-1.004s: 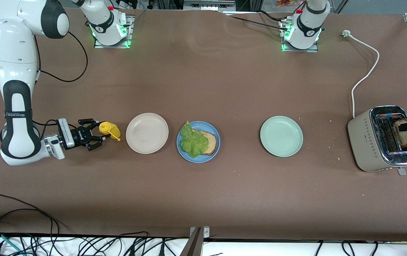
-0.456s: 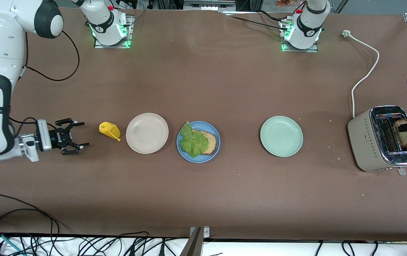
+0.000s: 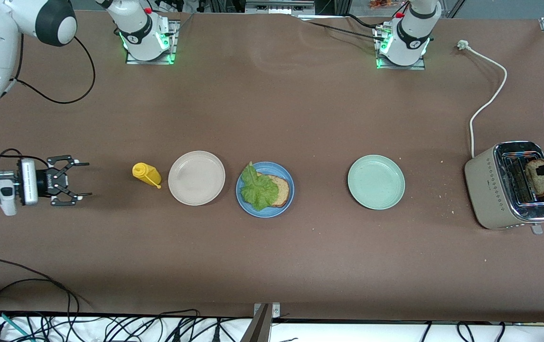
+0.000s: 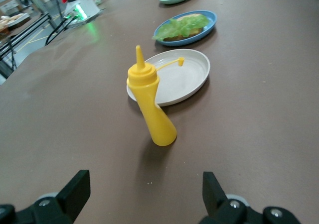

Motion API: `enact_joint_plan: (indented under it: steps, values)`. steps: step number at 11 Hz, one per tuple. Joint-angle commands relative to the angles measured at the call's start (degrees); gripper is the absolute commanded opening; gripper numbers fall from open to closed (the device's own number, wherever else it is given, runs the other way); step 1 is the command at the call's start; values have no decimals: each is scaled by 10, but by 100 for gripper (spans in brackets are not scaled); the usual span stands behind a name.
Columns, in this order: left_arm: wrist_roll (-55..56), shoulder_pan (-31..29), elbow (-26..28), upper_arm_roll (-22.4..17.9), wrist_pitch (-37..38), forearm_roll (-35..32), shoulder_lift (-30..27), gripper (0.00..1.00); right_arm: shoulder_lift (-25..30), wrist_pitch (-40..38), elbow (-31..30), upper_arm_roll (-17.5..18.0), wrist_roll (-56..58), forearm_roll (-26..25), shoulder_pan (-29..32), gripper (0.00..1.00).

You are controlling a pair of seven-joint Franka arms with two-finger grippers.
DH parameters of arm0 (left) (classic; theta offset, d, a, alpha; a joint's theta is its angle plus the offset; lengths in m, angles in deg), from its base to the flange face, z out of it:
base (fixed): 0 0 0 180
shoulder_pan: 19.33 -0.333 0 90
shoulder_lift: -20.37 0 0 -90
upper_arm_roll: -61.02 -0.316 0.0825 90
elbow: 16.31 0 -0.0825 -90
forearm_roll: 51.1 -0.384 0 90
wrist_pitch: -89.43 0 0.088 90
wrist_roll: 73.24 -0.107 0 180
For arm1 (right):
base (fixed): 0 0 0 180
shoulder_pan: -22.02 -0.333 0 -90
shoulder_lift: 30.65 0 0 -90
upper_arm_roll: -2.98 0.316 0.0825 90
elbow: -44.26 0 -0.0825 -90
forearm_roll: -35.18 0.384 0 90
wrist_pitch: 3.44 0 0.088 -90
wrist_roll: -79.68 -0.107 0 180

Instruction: Make sandwich in blue plate with both arms

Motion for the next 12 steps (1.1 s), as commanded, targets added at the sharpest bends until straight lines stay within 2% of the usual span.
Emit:
enact_joint_plan:
  steps: [1,3,4,5,7,9,12]
  values:
    - [-31,-11,-15,4,3,-11,11,72,50,-10,-2,-9,-107,-11,-4,100]
    - [-34,-11,-15,4,4,-12,12,58,61,-21,4,-13,-172,-17,-18,100]
    - [-35,-11,-15,4,4,-14,12,47,94,-14,-1,-11,-214,-40,-28,100]
    - [-35,-11,-15,4,3,-14,12,41,123,-10,-3,-2,-268,-92,-35,100]
    - [-35,-11,-16,4,4,-15,11,20,181,22,-22,56,-401,-186,-35,100]
    - [-35,-11,-16,4,4,-12,11,3,231,53,-75,86,-490,-226,-34,100]
    - [-36,-12,-17,5,4,-11,5,0,325,62,-129,123,-691,-313,-35,100]
